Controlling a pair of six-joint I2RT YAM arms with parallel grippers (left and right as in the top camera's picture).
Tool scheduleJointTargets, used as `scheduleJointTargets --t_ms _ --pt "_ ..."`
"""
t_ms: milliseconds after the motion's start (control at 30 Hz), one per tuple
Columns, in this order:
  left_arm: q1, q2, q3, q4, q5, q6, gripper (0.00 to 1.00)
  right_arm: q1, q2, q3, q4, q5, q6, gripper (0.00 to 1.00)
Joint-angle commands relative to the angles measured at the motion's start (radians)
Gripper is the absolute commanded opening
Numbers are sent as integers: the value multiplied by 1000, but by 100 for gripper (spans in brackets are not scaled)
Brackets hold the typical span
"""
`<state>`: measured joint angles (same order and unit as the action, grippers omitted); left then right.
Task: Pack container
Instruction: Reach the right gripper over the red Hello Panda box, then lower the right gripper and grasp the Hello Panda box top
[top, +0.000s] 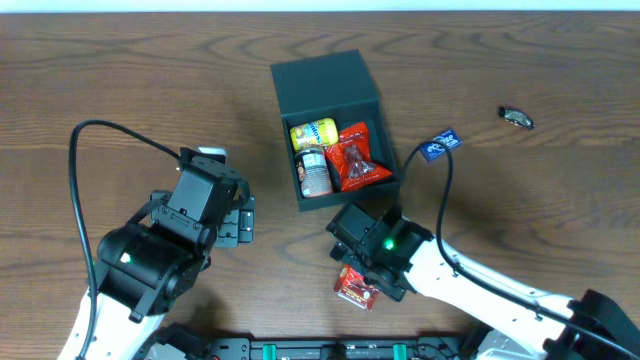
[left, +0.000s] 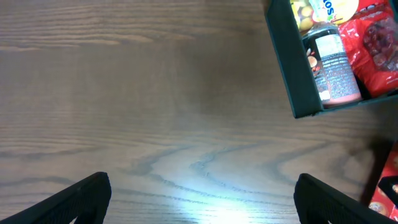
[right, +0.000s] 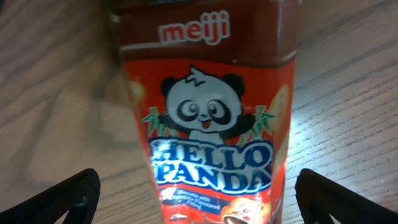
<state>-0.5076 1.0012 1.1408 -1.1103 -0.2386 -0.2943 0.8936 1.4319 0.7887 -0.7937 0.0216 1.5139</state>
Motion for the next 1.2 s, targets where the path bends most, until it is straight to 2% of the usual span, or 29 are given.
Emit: scheduleJointTargets --t_ms 0,433,967,1067,1167 --pt "5 -5 -3 8 3 11 95 8 8 -14 5 10 19 99" --pt "4 -1 -3 15 3 26 95 8 100 -19 32 0 19 99" --pt "4 -1 -3 16 3 29 95 8 106 -38 63 1 19 99" --pt "4 -1 -3 16 3 29 95 8 106 -49 76 0 19 95" --pt "4 -1 -3 16 3 29 95 8 106 -50 78 0 19 86"
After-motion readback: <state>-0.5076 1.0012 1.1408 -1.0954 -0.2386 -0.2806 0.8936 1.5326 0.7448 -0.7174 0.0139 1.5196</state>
